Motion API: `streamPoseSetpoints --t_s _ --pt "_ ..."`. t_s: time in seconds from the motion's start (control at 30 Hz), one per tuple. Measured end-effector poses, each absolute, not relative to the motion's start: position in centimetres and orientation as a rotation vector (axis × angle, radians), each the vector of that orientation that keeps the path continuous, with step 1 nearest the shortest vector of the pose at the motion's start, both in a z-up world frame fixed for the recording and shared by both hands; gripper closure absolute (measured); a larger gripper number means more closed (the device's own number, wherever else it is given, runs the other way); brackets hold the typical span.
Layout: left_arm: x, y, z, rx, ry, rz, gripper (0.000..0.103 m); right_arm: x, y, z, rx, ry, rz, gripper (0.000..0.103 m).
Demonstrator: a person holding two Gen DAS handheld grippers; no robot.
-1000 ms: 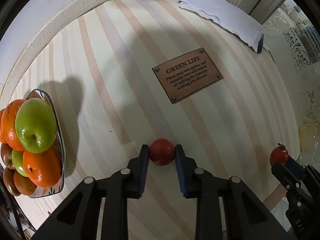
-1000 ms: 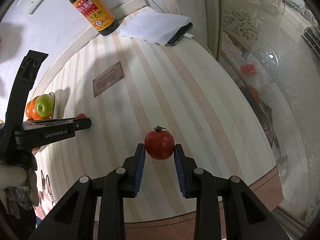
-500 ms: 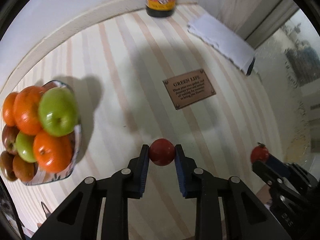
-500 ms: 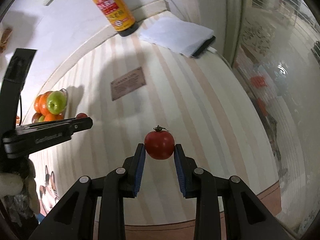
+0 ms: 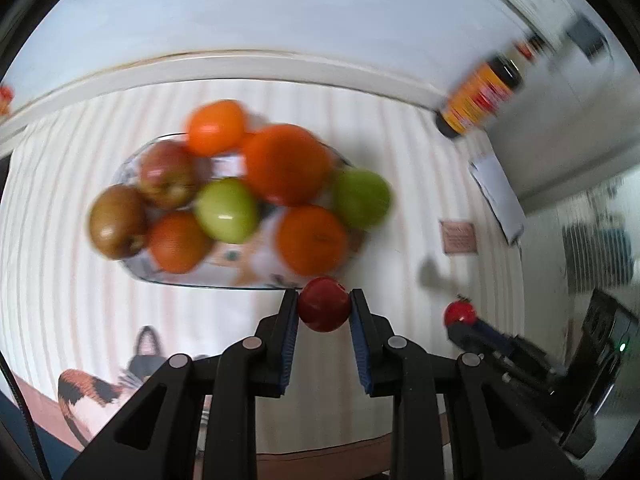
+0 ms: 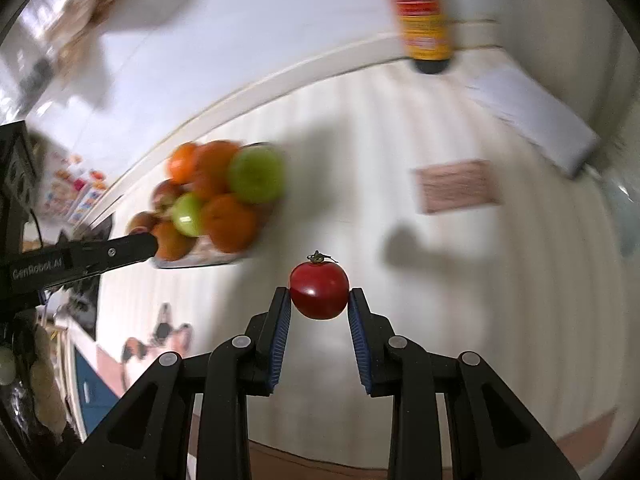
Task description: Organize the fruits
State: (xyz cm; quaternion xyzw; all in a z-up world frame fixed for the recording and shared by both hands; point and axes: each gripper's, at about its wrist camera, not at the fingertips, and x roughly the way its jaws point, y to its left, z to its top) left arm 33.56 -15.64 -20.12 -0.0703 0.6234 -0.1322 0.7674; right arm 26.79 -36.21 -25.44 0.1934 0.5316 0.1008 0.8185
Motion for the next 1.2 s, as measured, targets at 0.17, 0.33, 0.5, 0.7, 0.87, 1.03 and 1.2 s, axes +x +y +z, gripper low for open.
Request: streamPoseSetpoints --t_s 0.17,0.33,0.5,0.7,0.87,1.03,1.2 --pt "35.3 -10.9 -21.0 -0.273 1.394 -0.245 0.080 29.4 -30.3 -26.4 0.489 1.133 0.323 0.071" --pt "37.3 -9.3 -22.0 -0.354 1.438 -0.248 0.080 31.4 -26.9 -28.3 0.581 1.155 0.377 0.071" --pt "38.8 -8.8 -22.5 -0.363 1.470 -0.259 0.080 32.3 -25.7 -29.8 0.613 1.172 0.382 0.071" --pt "39.5 -8.8 -23.5 -0.378 1.515 -0.282 0.080 32.9 -25.3 -30.7 0.651 1.170 0.377 0.070" --pt "39.9 -9.2 -24.0 -0.377 1.558 -0.271 0.078 33.0 -25.9 -30.7 0.722 1.171 0.347 0.035" --pt "40.1 -8.9 -22.6 -0.351 1.505 -0.252 0.034 31.9 -27.6 -29.2 0.782 1.124 0.304 0.021" --pt "39.3 -8.2 -20.8 -0.268 1.443 -0.208 0.013 31.0 -28.7 -26.4 0.598 1.138 0.153 0.008"
